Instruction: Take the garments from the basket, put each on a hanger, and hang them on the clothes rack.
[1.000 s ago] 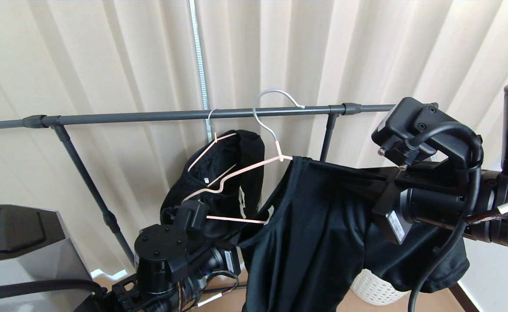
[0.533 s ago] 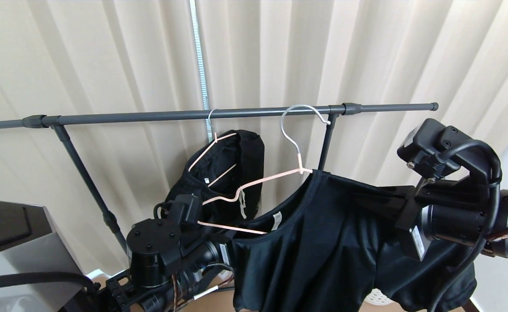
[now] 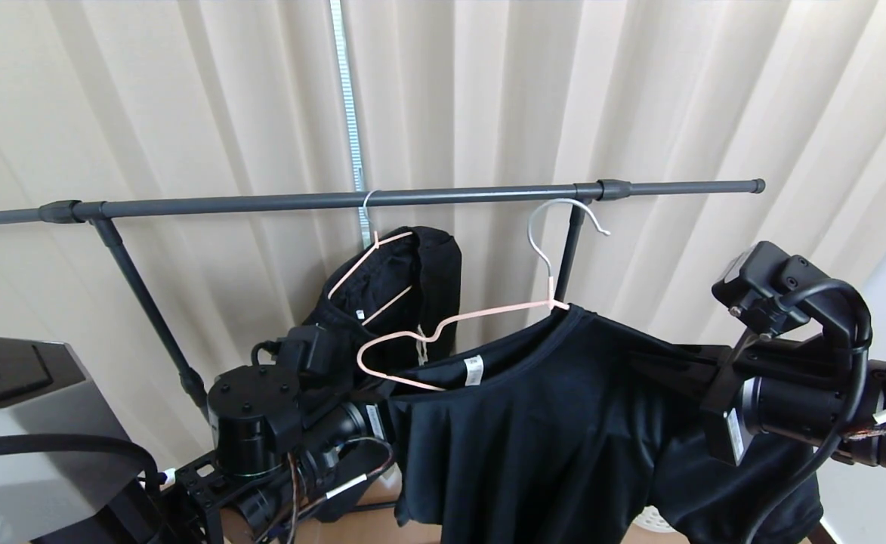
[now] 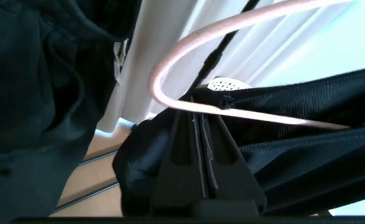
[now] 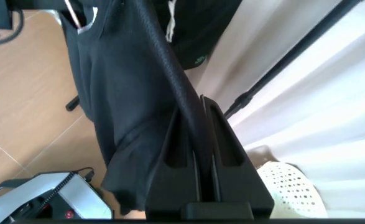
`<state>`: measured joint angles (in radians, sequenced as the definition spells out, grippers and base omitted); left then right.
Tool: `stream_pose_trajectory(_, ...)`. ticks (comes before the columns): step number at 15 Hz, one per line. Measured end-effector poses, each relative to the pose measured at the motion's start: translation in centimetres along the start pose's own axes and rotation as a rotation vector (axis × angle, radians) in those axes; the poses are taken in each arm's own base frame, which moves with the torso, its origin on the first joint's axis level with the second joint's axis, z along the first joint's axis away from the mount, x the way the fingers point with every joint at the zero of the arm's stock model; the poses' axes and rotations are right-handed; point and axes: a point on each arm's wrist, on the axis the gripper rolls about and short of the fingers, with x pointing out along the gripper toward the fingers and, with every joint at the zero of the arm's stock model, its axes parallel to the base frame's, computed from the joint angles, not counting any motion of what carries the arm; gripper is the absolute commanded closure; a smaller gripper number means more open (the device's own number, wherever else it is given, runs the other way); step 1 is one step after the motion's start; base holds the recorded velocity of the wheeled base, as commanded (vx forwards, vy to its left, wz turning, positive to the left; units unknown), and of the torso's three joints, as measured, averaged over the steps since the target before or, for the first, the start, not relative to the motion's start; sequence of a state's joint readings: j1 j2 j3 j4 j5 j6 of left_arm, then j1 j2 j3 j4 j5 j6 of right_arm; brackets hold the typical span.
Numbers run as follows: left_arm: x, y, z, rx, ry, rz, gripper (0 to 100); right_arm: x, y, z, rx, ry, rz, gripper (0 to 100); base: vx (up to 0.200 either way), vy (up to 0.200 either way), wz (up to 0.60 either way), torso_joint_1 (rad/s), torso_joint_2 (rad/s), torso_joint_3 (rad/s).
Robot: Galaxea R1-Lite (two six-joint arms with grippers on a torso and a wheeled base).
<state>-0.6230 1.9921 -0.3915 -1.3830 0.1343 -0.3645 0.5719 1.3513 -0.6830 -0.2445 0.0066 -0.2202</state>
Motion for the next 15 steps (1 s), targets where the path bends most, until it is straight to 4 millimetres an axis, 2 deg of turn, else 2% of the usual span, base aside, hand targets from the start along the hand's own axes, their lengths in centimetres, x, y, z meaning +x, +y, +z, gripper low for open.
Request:
stream_pose_trajectory(6,0.4,1.2,0.8,-0.004,-0.029,0.037,100,0.0,-0.1,-1.0,-0.004,0.035,-0.007,100,0.000,0.000,0.00,0.000,0.00,0.000)
stream_pose_trajectory(15,0.6,2.3,1.8,0.016,-0.065,0.074,100,-1.6,0.0,-1.3,-0.009,0.009,-0.015,100,0.000,0.000,0.00,0.000,0.00,0.000)
